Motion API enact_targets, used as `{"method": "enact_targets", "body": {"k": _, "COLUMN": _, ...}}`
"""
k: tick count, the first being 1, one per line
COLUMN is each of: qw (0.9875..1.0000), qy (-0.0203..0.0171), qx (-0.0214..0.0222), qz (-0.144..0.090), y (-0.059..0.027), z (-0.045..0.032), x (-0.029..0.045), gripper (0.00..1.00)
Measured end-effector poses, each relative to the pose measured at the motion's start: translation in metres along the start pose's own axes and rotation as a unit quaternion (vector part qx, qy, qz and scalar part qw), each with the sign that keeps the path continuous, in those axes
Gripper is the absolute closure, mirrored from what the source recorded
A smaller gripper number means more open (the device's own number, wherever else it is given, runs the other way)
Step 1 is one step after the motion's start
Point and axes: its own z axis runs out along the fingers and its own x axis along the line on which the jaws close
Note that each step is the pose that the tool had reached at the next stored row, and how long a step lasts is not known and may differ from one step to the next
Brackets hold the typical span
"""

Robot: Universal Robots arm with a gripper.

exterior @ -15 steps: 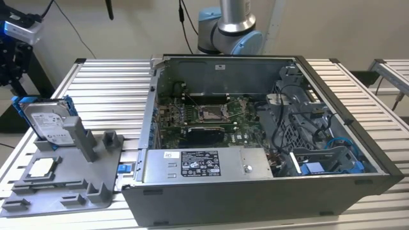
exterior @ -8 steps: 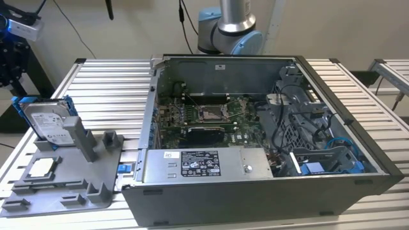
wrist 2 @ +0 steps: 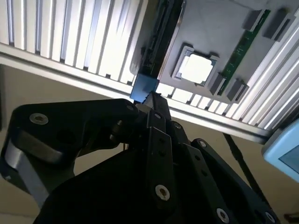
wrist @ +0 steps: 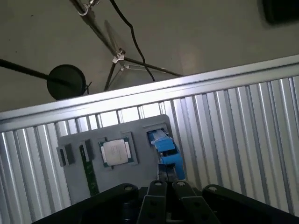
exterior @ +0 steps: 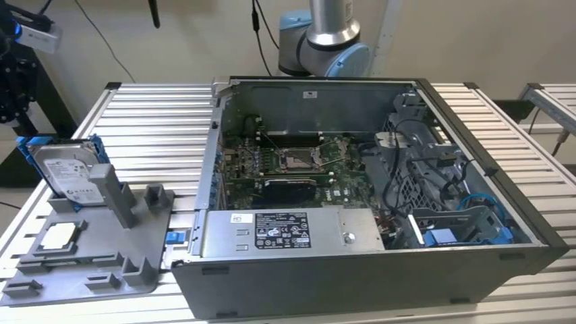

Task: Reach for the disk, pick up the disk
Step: 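Pick up the disk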

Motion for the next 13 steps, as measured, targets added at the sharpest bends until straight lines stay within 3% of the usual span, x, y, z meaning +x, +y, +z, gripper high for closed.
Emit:
{"method": "enact_targets", "body": {"k": 6, "qw": 0.9985, "qy": 0.0021, "qx": 0.0, "qz": -0.054, "y": 0.0, "z": 0.0, "x": 0.0, "gripper": 1.0}}
{"method": "enact_targets", "body": {"k": 13, "qw": 0.9943, "qy": 0.004, "qx": 0.0002, "qz": -0.106, "y": 0.0, "z": 0.0, "x": -0.0001, "gripper": 1.0}}
